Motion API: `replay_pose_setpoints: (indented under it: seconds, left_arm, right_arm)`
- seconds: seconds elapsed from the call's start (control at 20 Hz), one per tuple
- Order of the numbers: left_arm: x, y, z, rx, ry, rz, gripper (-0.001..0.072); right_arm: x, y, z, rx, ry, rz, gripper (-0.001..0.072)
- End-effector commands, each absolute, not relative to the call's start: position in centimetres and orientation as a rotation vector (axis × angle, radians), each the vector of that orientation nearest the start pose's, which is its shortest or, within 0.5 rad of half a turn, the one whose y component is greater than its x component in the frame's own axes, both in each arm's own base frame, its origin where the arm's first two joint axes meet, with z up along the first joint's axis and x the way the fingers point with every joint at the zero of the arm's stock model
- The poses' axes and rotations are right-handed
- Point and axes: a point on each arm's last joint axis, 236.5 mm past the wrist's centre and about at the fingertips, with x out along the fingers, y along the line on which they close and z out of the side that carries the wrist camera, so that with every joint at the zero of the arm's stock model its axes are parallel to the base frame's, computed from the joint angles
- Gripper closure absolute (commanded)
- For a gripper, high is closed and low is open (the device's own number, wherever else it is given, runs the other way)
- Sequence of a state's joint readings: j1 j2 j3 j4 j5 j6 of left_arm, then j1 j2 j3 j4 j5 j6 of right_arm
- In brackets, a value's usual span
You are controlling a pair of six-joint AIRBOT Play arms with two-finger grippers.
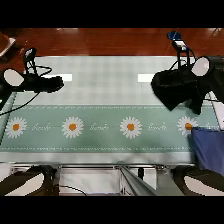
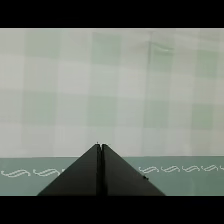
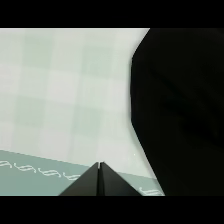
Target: Fold the shirts.
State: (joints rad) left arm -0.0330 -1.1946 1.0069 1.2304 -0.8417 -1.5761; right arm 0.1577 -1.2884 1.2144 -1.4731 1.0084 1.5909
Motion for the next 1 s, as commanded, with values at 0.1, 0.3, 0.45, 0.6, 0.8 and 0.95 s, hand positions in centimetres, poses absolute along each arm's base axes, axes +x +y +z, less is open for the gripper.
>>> replay_pose_setpoints:
  seconds: [0.1, 0.3, 0.45, 0.6, 0.8, 0.95]
  left_arm:
    - [40.9, -7.3, 2.3, -0.324, 1.026, -0.142, 0.0687]
    - [40.9, -7.3, 2.3, -0.325, 1.026, -0.142, 0.0687]
    - [40.9, -7.3, 2.3, -0.325, 1.026, -0.142, 0.0687]
    - [40.9, -7.3, 2.3, -0.324, 1.026, -0.142, 0.0687]
    - [41.0, -7.3, 2.3, -0.325, 1.024, -0.142, 0.0687]
    - [41.0, -7.3, 2.4, -0.325, 1.021, -0.141, 0.0687]
  right_arm:
    - [42.0, 8.7, 4.0, 0.024, 1.089, 0.178, 0.0691]
    - [42.0, 8.7, 4.0, 0.024, 1.089, 0.178, 0.0691]
    - [42.0, 8.7, 4.0, 0.024, 1.089, 0.178, 0.0691]
    - [42.0, 8.7, 4.0, 0.024, 1.089, 0.178, 0.0691]
    - [42.1, 8.7, 4.0, 0.022, 1.087, 0.177, 0.0691]
    - [44.1, 8.6, 5.2, 0.018, 0.986, 0.171, 0.0691]
